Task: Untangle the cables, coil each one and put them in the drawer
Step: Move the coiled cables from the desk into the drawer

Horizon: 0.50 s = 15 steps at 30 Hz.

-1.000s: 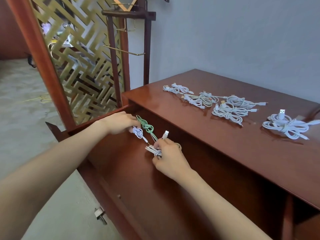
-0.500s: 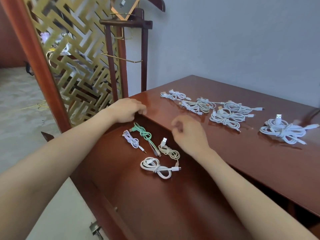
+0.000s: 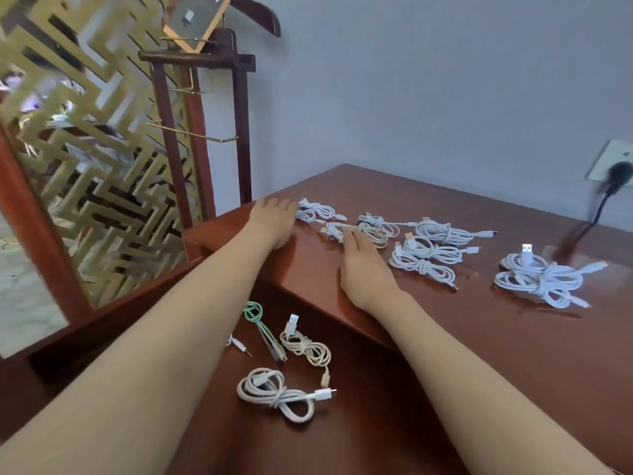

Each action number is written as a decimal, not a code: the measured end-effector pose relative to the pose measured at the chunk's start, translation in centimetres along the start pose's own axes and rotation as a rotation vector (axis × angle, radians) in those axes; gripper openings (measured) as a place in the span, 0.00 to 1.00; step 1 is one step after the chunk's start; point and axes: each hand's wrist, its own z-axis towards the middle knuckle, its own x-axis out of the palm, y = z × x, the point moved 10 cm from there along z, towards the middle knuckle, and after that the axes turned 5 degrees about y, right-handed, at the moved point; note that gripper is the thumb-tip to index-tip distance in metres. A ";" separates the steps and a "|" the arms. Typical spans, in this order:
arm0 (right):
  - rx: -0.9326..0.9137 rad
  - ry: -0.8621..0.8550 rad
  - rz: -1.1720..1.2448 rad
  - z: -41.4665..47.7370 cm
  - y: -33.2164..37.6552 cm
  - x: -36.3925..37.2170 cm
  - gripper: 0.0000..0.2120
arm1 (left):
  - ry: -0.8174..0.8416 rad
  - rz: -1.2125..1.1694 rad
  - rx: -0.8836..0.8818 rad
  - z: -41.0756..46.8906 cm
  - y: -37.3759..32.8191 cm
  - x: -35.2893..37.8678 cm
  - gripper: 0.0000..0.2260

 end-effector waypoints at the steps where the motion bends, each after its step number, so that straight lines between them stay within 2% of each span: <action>1: 0.025 0.014 -0.011 0.3 -0.3 0.4 0.27 | 0.006 0.007 -0.002 0.4 -0.2 0.1 0.23; 5: 0.087 0.015 -0.151 1.2 -0.5 0.0 0.27 | -0.008 0.005 0.039 1.0 -0.7 0.0 0.23; 8: 0.085 0.056 -0.176 1.3 0.0 -0.2 0.22 | -0.038 0.021 0.111 1.1 -0.3 -0.3 0.26; 11: 0.088 0.014 -0.142 1.1 0.1 -0.3 0.19 | -0.066 0.047 0.161 0.2 0.2 -1.0 0.17; 15: 0.036 -0.058 -0.124 0.9 0.8 -1.1 0.20 | -0.135 -0.052 0.172 -1.2 0.6 -1.8 0.19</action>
